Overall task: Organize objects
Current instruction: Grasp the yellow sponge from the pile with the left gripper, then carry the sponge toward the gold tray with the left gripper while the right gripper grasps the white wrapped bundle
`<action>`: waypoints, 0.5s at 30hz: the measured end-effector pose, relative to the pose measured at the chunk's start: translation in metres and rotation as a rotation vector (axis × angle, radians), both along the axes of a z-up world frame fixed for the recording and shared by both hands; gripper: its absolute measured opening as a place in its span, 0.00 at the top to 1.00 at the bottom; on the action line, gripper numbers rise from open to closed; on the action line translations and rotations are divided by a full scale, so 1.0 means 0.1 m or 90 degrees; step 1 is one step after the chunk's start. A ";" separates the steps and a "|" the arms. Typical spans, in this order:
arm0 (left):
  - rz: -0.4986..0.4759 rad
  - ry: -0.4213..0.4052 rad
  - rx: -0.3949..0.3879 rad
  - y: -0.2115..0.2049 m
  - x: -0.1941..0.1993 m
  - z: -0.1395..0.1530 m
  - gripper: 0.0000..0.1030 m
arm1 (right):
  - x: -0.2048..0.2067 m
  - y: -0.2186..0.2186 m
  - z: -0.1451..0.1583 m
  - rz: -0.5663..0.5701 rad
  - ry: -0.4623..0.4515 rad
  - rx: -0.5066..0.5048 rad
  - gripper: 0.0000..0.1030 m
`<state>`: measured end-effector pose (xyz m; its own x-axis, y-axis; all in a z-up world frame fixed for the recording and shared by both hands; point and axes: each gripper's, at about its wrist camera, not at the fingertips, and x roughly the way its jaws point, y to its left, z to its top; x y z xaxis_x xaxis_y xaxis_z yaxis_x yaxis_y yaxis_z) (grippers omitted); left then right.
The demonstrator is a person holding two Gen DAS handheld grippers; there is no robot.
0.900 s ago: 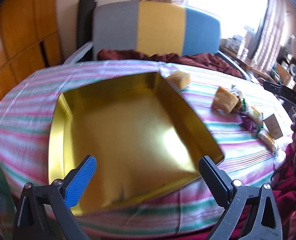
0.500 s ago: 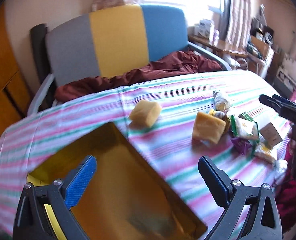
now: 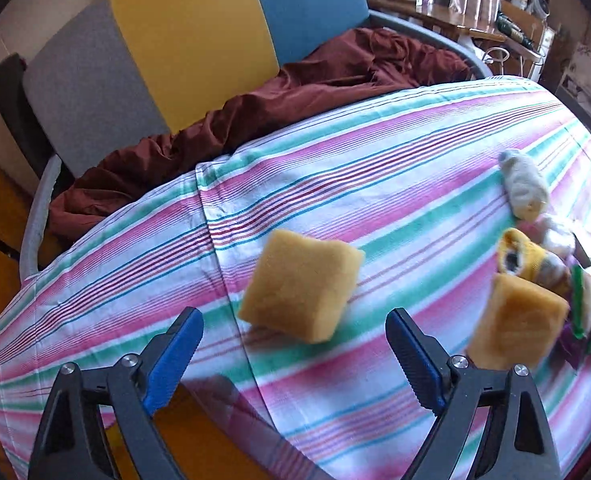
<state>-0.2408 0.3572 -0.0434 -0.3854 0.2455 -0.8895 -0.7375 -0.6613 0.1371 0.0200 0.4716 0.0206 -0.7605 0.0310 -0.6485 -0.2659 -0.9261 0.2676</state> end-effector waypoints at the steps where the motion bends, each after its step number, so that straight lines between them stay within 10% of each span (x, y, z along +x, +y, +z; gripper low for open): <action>1: 0.003 -0.004 0.000 0.01 -0.06 -0.03 0.10 | 0.00 -0.01 0.00 0.004 0.000 0.001 0.01; 15: 0.017 -0.066 0.039 0.10 -0.04 -0.15 0.43 | -0.01 0.05 -0.04 -0.020 -0.016 0.007 0.01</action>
<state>-0.2446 0.3674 -0.0588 -0.2987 0.2923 -0.9085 -0.7280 -0.6853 0.0189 0.0194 0.4769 0.0169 -0.7428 0.0612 -0.6667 -0.3010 -0.9200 0.2509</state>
